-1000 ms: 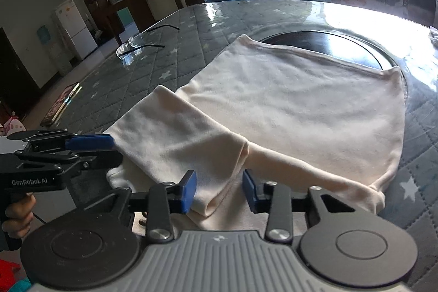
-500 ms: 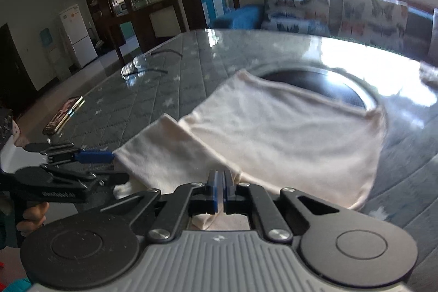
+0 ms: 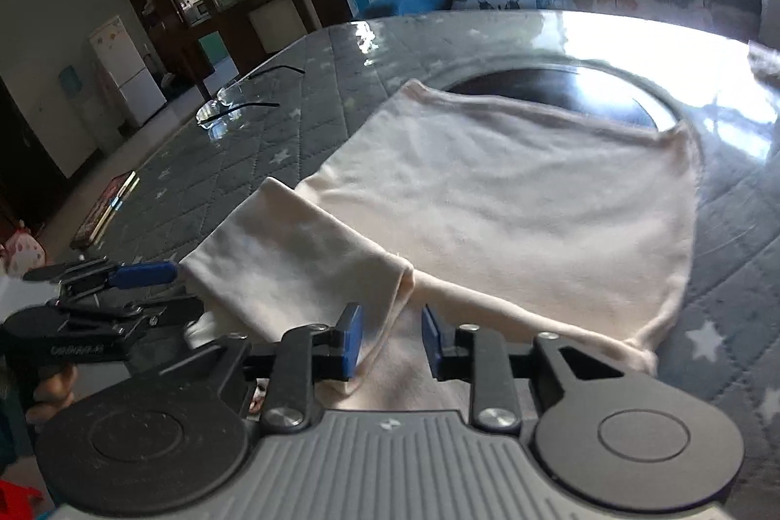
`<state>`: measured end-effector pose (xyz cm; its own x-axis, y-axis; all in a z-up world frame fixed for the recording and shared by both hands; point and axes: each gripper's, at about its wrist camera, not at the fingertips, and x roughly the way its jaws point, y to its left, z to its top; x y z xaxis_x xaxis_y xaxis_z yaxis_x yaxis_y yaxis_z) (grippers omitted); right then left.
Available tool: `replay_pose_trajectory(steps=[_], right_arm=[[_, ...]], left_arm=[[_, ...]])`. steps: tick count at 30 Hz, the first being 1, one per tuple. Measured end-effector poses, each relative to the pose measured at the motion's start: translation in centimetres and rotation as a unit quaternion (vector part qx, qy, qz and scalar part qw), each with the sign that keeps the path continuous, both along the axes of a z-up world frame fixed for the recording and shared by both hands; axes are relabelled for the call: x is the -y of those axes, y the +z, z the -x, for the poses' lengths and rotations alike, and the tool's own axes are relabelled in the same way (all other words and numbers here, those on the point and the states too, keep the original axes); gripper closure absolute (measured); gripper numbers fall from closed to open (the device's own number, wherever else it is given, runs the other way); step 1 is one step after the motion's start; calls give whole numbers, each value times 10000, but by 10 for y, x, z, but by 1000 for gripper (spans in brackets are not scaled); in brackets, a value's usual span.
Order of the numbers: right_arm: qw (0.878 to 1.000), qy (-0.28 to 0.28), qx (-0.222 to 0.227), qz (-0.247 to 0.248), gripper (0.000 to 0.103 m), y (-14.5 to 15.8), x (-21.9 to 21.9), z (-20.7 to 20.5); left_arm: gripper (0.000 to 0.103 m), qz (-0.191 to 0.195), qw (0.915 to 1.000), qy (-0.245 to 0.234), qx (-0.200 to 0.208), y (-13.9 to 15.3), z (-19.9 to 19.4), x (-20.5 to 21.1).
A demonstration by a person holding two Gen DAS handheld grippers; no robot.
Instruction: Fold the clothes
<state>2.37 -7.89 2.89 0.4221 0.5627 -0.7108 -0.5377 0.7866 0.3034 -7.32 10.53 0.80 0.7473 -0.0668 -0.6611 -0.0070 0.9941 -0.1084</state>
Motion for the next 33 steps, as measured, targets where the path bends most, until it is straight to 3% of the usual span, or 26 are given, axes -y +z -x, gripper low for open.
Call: replay_pose_trajectory(steps=[4, 7, 18, 28, 31, 33], right_arm=[[9999, -61, -70, -125, 76, -9, -9, -4], [9999, 82, 108, -28, 97, -3, -16, 2], [9962, 220, 821, -182, 99, 55, -5, 21], [9937, 176, 1098, -152, 99, 94, 12, 34], [9939, 74, 1091, -113, 99, 97, 21, 36], [9949, -15, 1009, -48, 99, 93, 27, 35]], left_arm=[[33, 5, 10000, 53, -22, -1, -1, -2], [31, -10, 10000, 34, -17, -1, -1, -1], [28, -135, 9999, -74, 69, 0, -3, 7], [28, -684, 9973, -206, 139, -5, -5, 20], [36, -750, 9968, -227, 166, -6, -5, 20], [48, -787, 9965, -235, 150, -6, -5, 20]])
